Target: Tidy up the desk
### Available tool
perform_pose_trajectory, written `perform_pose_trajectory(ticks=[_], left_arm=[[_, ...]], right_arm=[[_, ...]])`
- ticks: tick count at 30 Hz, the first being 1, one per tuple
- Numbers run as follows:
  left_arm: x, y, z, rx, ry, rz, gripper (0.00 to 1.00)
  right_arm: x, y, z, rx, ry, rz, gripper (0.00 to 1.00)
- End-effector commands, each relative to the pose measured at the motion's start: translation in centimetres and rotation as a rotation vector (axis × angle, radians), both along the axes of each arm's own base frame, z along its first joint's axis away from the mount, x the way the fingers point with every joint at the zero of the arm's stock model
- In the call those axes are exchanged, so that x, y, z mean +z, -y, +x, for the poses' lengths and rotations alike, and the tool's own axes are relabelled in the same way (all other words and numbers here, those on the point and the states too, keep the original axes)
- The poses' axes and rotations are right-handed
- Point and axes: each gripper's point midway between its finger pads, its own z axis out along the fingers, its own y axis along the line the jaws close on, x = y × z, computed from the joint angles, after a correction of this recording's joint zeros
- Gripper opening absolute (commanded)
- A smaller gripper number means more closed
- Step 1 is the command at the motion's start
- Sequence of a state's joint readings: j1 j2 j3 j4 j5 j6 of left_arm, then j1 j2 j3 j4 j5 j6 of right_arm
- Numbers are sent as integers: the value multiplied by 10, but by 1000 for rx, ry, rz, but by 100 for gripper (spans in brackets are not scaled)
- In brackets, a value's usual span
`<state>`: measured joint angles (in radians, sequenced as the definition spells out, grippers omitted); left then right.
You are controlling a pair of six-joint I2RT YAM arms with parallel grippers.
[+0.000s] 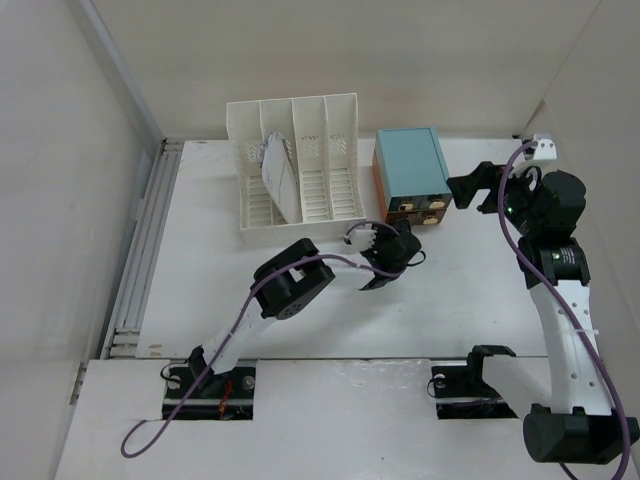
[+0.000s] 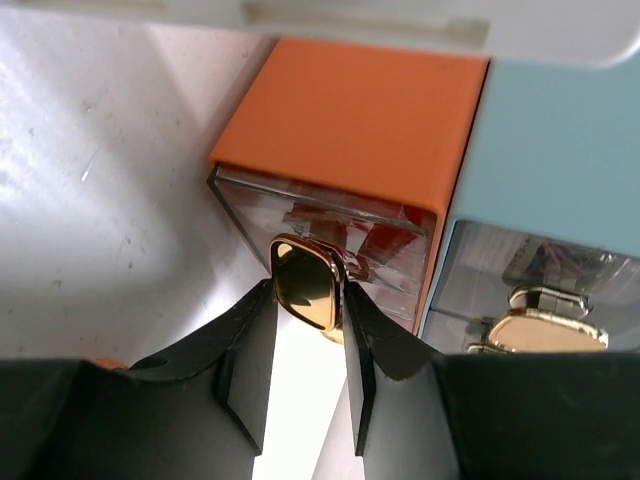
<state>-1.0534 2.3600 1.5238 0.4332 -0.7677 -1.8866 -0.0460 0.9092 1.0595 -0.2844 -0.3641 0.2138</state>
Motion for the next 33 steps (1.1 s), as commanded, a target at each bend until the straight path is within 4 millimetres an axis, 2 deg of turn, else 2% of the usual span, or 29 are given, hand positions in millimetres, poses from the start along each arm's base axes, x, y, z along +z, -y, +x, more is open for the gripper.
perform_pose_trajectory(ticks=[1, 11, 15, 17, 18, 23, 24, 26, 27, 33], left_arm=[[17, -8, -10, 12, -1, 20, 0], [17, -1, -19, -10, 0, 28, 0], [18, 4, -29, -29, 1, 28, 0], [9, 0, -32, -30, -10, 49, 0], [14, 1, -33, -39, -10, 37, 0], [6, 1, -46, -59, -23, 63, 0], [12, 2, -45, -55, -20, 46, 0], [6, -1, -47, -55, -29, 64, 0], [11, 2, -51, -61, -27, 46, 0], [8, -2, -60, -71, -36, 65, 0]], right_arm=[[17, -1, -4, 6, 46, 10, 100], [15, -1, -6, 6, 46, 10, 100], [15, -1, -6, 6, 46, 10, 100], [15, -1, -6, 6, 46, 10, 100], [15, -1, -6, 6, 46, 10, 100], [16, -3, -8, 14, 52, 19, 100], [16, -3, -8, 14, 52, 19, 100], [16, -3, -8, 14, 52, 19, 100], [16, -3, -8, 14, 52, 19, 100], [14, -1, -6, 5, 52, 18, 100]])
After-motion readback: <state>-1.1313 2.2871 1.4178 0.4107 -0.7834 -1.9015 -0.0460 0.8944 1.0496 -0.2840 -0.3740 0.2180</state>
